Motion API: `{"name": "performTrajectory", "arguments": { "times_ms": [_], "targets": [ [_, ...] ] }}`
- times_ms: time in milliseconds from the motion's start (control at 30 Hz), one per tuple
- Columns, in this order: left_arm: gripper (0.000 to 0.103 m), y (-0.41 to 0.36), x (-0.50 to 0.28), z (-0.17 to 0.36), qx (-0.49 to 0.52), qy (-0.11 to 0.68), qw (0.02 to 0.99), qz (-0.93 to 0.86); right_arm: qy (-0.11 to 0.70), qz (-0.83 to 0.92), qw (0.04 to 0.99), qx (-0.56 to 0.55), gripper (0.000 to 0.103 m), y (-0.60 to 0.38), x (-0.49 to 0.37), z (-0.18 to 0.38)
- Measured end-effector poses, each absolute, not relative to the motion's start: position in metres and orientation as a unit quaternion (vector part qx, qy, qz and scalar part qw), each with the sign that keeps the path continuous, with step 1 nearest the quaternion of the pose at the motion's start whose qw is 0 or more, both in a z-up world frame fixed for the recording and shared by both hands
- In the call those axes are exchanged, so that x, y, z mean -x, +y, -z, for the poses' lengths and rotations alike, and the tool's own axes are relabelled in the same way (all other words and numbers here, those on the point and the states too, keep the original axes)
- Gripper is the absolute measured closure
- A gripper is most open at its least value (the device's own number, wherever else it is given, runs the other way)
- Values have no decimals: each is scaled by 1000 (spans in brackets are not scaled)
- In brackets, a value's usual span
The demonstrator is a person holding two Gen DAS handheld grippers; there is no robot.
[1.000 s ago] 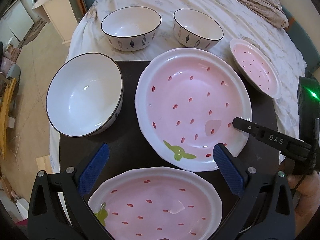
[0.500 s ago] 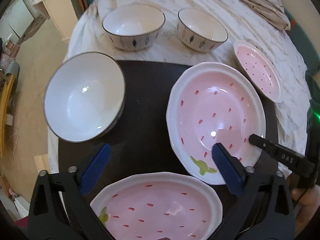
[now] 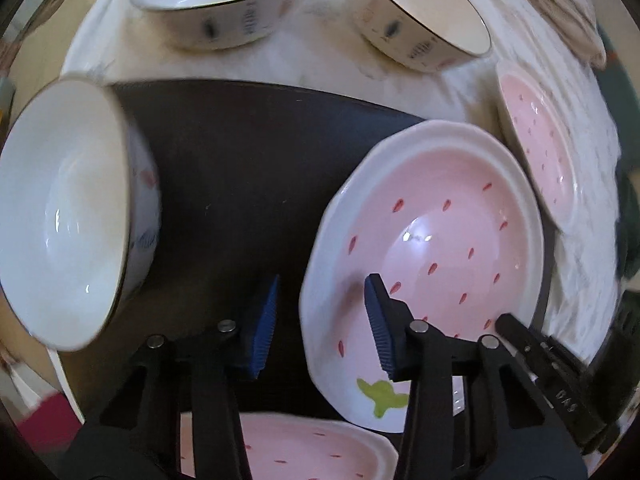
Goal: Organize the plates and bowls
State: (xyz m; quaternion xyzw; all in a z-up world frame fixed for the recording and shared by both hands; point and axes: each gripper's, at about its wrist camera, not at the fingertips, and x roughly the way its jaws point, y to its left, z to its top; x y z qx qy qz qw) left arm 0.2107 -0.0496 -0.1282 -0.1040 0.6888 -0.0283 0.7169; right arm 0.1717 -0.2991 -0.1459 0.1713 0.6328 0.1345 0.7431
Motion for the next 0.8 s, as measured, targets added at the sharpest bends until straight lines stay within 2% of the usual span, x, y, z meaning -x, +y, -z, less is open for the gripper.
{"name": "performTrajectory", "arguments": {
  "times_ms": [200, 567, 800],
  "targets": [
    [73, -58, -220, 128, 85, 688, 719, 46, 634, -136, 741, -175, 85, -305, -169, 147],
    [72, -70, -234, 129, 49, 688, 720, 68, 633, -140, 734, -203, 81, -310, -184, 152],
    [72, -77, -228, 98, 49, 660, 747, 63, 629, -150, 739, -191, 80, -307, -183, 145]
  ]
}}
